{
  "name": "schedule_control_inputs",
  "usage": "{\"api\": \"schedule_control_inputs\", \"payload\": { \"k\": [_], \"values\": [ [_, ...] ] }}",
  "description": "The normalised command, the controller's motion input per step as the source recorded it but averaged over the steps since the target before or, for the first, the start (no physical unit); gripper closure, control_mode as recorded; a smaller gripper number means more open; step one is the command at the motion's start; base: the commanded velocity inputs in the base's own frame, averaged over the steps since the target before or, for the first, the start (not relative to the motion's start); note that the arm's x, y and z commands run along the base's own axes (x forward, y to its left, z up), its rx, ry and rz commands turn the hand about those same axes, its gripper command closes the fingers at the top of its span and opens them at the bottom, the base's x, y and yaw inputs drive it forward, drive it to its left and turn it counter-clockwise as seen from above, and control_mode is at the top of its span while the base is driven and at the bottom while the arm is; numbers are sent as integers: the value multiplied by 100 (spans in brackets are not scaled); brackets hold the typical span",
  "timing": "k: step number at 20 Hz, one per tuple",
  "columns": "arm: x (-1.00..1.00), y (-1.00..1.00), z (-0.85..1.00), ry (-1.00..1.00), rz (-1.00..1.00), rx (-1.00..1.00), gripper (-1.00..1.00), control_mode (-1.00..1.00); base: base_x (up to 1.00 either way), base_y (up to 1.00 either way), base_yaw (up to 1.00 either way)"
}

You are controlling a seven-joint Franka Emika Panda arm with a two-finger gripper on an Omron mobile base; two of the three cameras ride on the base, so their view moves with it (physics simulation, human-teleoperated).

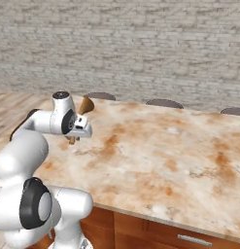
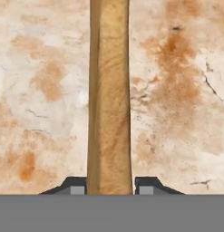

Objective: Organize the utensils by type. Pick up the wooden spoons from the counter and place them in the open cabinet. Then pick up the metallic utensils from the counter and place them in the open drawer.

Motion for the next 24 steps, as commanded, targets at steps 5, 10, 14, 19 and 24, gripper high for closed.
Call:
{"api": "schedule_control_inputs", "payload": {
  "k": [5,10,14,19,24],
  "values": [
    [-51,-11,25,-5,0,-6,100,-100,0,0,0],
    [-64,-22,48,-1,2,0,100,-100,0,0,0],
    [-59,-14,51,0,4,0,100,-100,0,0,0],
    [-55,-12,60,0,6,0,100,-100,0,0,0],
    [-62,-12,52,0,3,0,100,-100,0,0,0]
  ]
}}
